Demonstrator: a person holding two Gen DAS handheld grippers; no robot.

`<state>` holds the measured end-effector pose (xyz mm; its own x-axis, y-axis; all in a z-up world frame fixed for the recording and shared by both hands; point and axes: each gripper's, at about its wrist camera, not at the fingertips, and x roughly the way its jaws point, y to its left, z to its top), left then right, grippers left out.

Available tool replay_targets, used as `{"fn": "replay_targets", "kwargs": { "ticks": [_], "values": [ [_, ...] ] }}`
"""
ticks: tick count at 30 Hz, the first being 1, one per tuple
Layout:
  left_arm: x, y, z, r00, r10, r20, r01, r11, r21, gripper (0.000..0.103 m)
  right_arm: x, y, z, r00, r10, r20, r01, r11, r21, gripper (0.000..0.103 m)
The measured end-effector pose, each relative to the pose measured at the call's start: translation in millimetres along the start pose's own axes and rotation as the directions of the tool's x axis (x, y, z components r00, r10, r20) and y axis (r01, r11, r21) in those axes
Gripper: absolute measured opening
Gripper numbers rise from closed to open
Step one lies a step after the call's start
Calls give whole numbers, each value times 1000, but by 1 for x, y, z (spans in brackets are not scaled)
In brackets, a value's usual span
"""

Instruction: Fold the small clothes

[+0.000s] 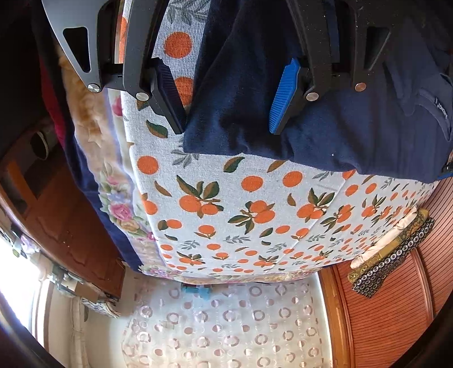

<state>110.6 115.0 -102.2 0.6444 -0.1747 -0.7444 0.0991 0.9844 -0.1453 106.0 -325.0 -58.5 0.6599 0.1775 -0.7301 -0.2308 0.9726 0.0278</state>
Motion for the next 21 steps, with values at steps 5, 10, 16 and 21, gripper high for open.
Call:
{"fn": "replay_targets", "kwargs": {
  "ticks": [5, 10, 16, 21],
  "values": [
    [-1, -6, -4, 999, -37, 5, 37, 999, 17, 50, -2, 4, -4, 1000, 17, 3, -17, 1000, -17, 53],
    [-1, -10, -5, 999, -32, 11, 32, 999, 34, 47, -6, 9, -9, 999, 46, 11, -46, 999, -24, 20],
    [-13, -19, -6, 996, -93, 14, 93, 995, 30, 11, -16, 13, -17, 994, 105, 36, -105, 994, -8, 8],
    [-67, -38, -1, 984, -132, 124, 124, 990, 72, 9, -59, 16, -21, 982, 136, 134, -138, 990, 7, 7]
  ]
}}
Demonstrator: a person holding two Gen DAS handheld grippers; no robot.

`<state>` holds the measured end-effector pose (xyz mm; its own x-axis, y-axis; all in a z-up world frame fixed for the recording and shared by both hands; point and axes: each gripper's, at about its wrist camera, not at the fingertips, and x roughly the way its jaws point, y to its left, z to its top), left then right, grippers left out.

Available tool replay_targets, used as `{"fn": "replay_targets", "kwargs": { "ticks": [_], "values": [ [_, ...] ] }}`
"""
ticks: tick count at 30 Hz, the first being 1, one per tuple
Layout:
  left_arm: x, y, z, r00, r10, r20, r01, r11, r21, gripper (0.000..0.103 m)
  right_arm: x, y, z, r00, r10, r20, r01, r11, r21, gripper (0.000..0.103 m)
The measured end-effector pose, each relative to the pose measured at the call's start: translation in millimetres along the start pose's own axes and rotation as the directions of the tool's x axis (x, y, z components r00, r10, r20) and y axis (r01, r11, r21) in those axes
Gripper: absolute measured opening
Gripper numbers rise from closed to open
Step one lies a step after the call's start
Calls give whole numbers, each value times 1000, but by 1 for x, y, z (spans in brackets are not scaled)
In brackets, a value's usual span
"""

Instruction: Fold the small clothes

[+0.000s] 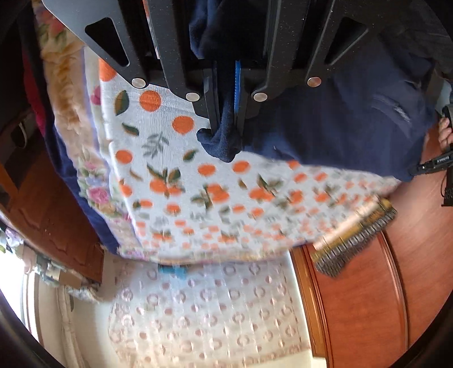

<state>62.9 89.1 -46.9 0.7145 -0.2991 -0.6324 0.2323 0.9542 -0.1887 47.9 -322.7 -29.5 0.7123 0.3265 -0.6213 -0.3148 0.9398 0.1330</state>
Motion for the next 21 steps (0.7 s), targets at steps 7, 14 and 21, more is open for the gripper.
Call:
{"fn": "replay_targets", "kwargs": {
  "ticks": [7, 14, 21],
  "values": [
    [-87, -39, 26, 985, -5, 174, -9, 997, 81, 9, -94, 27, 22, 986, 2, 166, 12, 996, -86, 6],
    [-150, -56, 75, 945, -29, 327, -18, 990, 140, 9, -181, 51, 59, 945, -9, 328, 74, 980, -187, 6],
    [-120, -47, 167, 927, 48, 371, -124, 975, 186, 9, -197, 46, 128, 905, -97, 414, 218, 942, -254, 6]
  ]
}}
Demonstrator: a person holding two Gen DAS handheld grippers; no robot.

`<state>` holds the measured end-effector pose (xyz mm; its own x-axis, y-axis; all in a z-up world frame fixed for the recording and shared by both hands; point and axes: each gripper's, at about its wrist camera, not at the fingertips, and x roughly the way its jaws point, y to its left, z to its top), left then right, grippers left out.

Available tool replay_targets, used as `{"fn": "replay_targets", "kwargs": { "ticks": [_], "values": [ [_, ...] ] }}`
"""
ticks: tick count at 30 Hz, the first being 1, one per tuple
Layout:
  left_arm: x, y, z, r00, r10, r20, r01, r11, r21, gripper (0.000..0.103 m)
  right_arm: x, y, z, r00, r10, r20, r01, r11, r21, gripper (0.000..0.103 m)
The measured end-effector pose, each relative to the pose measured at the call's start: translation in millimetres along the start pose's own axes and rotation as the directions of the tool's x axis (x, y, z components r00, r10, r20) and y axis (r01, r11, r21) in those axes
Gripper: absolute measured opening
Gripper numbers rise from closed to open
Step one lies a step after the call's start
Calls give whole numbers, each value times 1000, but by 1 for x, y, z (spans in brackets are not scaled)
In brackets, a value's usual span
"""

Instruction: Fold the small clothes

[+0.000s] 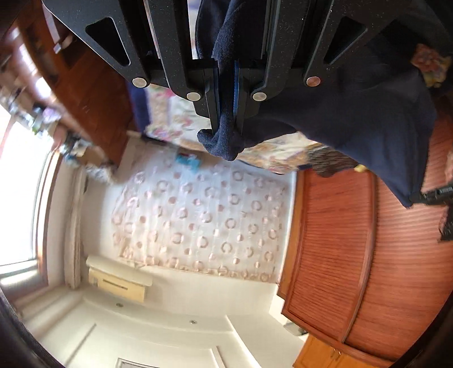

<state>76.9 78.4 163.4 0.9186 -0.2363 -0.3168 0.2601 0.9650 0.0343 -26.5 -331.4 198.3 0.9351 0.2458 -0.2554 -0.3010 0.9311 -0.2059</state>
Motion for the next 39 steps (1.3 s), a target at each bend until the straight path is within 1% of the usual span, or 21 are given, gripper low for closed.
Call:
{"fn": "replay_targets", "kwargs": {
  "ticks": [2, 4, 7, 9, 11, 12, 13, 14, 15, 16, 17, 19, 20, 21, 22, 23, 25, 26, 31, 37, 39],
  "values": [
    [50, 16, 5, 999, 14, -37, -15, 1000, -14, 9, 41, -12, 7, 999, -28, -42, 27, 999, -18, 6],
    [100, 27, -2, 996, 44, -81, -45, 999, -11, 9, 87, -18, 2, 995, -48, -91, 45, 998, -36, 6],
    [190, 41, -34, 980, 57, -189, -59, 998, -3, 10, 177, -23, -30, 975, -79, -209, 71, 996, -45, 7],
    [240, 45, -61, 960, 31, -279, -41, 999, -28, 10, 237, -26, -66, 947, -95, -306, 88, 995, -37, 7],
    [268, 46, -80, 942, 21, -335, -36, 999, -39, 10, 283, -26, -100, 914, -94, -394, 96, 995, -15, 7],
    [276, 44, -88, 938, 31, -345, -44, 999, -29, 10, 305, -25, -118, 892, -87, -444, 97, 995, 0, 7],
    [280, 44, -93, 937, 32, -348, -43, 999, -24, 10, 318, -23, -126, 878, -98, -468, 109, 994, -4, 6],
    [282, 42, -93, 937, 23, -348, -34, 999, -26, 14, 328, -22, -135, 869, -104, -484, 119, 993, 0, 7],
    [281, 42, -94, 938, 8, -347, -21, 999, -33, 26, 335, -22, -141, 865, -92, -494, 117, 993, 20, 7],
    [280, 42, -93, 940, 3, -342, -15, 999, -33, 33, 342, -22, -141, 863, -83, -498, 114, 993, 33, 11],
    [278, 41, -91, 942, -1, -335, -9, 1000, -28, 41, 345, -21, -142, 862, -83, -501, 116, 993, 35, 16],
    [271, 37, -89, 946, -13, -324, 10, 1000, -10, 48, 347, -28, -141, 858, -99, -505, 130, 991, 27, 27],
    [268, 35, -90, 945, -14, -325, 12, 1000, -8, 57, 353, -32, -137, 855, -96, -509, 133, 990, 37, 31],
    [264, 32, -91, 945, -19, -327, 18, 1000, -7, 66, 351, -34, -136, 852, -90, -516, 136, 989, 51, 41],
    [260, 31, -94, 945, -27, -326, 26, 1000, -7, 69, 349, -36, -135, 850, -88, -520, 139, 989, 60, 50],
    [254, 27, -95, 945, -31, -326, 31, 1000, -7, 69, 347, -41, -129, 849, -89, -520, 144, 987, 66, 51],
    [244, 23, -105, 941, -44, -336, 41, 999, -16, 69, 336, -47, -124, 863, -81, -499, 148, 984, 97, 51],
    [239, 22, -110, 939, -51, -340, 46, 999, -25, 69, 340, -49, -130, 869, -61, -490, 139, 983, 124, 51],
    [213, 17, -144, 916, -45, -398, 23, 998, -58, 69, 288, -41, -140, 895, 16, -445, 81, 977, 200, 51],
    [189, 23, -173, 905, -12, -425, -30, 995, -93, 69, 237, -25, -161, 894, 78, -440, 40, 967, 253, 51],
    [185, 25, -178, 903, -8, -429, -41, 994, -105, 69, 228, -22, -167, 894, 73, -442, 41, 969, 243, 51]
  ]
}}
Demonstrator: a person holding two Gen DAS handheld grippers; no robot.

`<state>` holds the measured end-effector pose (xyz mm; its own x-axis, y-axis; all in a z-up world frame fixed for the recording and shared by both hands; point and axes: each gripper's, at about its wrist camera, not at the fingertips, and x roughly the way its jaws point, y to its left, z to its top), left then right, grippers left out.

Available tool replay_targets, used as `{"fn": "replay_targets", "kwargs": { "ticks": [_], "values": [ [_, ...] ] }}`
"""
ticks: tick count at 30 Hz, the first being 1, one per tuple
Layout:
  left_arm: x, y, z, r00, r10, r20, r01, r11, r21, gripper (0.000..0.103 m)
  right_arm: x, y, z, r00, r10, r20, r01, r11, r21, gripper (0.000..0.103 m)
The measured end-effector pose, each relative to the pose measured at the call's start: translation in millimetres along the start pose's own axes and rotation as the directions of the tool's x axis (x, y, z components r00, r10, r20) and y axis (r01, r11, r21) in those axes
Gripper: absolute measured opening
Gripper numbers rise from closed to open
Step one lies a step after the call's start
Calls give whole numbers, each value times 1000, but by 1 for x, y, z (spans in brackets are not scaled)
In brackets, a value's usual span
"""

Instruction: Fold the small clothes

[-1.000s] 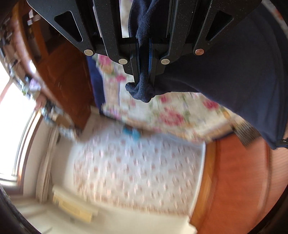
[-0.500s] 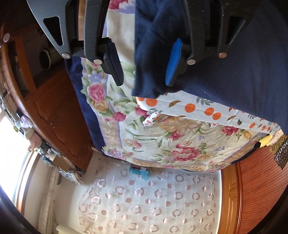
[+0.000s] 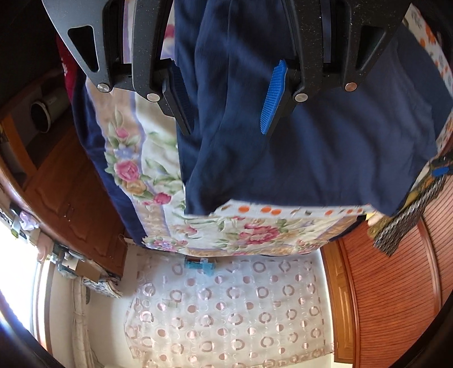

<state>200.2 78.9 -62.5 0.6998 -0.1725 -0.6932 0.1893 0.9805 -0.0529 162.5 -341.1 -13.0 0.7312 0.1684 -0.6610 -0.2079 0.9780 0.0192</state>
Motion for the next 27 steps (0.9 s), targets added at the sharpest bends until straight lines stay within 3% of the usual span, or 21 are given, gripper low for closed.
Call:
{"fn": "replay_targets", "kwargs": {
  "ticks": [11, 18, 27],
  "values": [
    [-32, -8, -32, 1000, 11, 16, -10, 999, -46, 68, -46, -5, -33, 1000, -18, -2, 18, 999, 43, 51],
    [-30, -7, -46, 1000, 14, -9, -15, 997, -73, 68, -32, -2, -41, 999, 7, -50, -3, 997, 81, 51],
    [-26, -2, -45, 1000, 18, -12, -19, 996, -93, 68, -17, -1, -31, 993, -83, -85, 89, 993, 73, 51]
  ]
}}
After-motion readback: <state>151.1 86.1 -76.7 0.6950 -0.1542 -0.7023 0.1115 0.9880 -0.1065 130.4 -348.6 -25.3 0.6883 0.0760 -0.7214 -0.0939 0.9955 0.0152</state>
